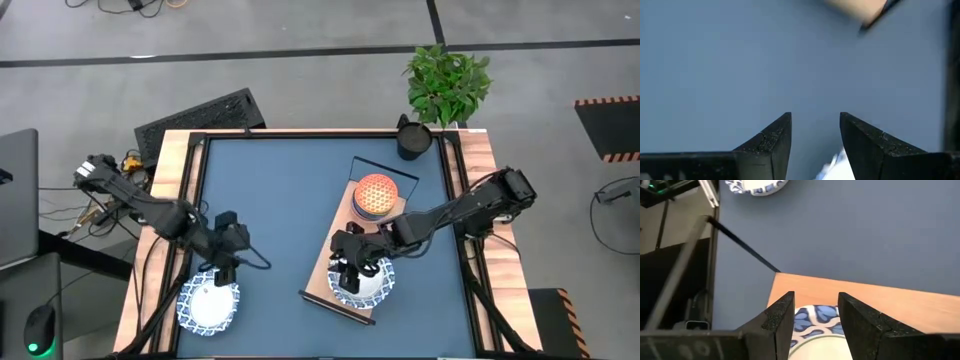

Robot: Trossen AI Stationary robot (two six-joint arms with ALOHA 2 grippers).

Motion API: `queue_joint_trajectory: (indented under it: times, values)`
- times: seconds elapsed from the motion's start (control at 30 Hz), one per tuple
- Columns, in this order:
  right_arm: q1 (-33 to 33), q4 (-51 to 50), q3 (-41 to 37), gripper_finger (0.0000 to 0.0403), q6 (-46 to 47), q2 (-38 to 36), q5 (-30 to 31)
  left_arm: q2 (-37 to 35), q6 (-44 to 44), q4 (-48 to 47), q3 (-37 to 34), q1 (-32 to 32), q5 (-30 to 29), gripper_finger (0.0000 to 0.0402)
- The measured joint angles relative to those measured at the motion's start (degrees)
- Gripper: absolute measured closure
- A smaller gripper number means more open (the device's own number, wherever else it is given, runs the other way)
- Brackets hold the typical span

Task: Place and stack bowls onto a shelf
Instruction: Stack the white pattern plate into the white pattern plate on the shelf

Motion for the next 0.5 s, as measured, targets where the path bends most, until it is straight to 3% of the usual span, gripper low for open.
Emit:
queue_joint_trajectory:
  times: [0.3,0.5]
  values:
    - [0.43,-0.30,0.00,0.0226,-0.45,-0.28,-0.04,-0.09,0.90,6.40,-15.92,-2.88,10.11,0.0250]
    - [0.32,-0.42,0.00,0.0226,-0.63,-0.26,-0.04,-0.07,2.42,10.45,-21.38,-5.06,16.24,0.0250]
